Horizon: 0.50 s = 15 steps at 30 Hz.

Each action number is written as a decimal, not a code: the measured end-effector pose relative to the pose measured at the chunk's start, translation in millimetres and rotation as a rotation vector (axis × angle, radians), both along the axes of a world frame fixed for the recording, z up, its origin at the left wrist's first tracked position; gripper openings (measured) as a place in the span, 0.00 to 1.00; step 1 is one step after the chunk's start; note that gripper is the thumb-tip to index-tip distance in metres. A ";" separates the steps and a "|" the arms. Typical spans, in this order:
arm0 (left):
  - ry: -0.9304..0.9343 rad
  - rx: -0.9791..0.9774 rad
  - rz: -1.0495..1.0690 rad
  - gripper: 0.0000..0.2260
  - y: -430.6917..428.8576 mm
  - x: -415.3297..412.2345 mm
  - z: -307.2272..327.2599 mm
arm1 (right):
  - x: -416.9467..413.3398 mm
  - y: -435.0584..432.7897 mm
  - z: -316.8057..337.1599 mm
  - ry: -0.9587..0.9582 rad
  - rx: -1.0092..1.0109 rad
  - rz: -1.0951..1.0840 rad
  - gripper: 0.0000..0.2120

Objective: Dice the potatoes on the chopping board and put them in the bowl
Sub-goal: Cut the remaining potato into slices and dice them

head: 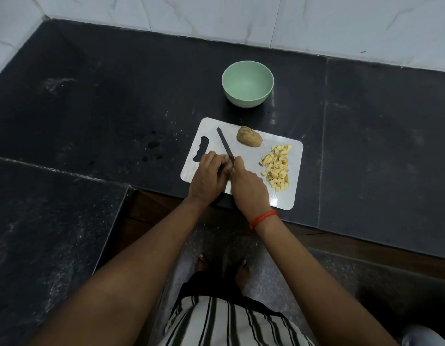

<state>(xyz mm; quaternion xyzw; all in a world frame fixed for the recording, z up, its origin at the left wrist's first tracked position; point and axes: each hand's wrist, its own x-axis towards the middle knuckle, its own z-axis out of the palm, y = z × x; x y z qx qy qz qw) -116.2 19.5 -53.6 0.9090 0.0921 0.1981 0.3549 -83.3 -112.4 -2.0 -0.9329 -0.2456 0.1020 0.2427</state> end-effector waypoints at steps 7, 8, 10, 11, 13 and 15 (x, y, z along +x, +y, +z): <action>0.022 0.017 0.032 0.15 -3.0 -1.1 0.3 | -19.5 -9.6 -2.0 -0.015 -0.174 0.012 0.24; 0.025 0.017 0.032 0.15 -2.3 -1.1 0.4 | -26.6 -13.8 -4.1 -0.021 -0.187 0.011 0.25; 0.032 0.015 0.030 0.15 -1.7 -1.3 -0.8 | -43.1 -26.8 -9.8 -0.016 -0.201 0.000 0.20; 0.035 0.018 0.031 0.15 -1.1 -0.9 -1.7 | -51.3 -34.7 -12.2 0.008 -0.207 -0.006 0.16; 0.048 0.020 0.030 0.15 -0.6 -0.9 -2.7 | -66.4 -51.9 -15.4 0.075 -0.217 -0.021 0.08; 0.056 0.025 0.026 0.14 0.4 -0.8 -3.0 | -80.2 -69.0 -16.0 0.129 -0.185 -0.046 0.03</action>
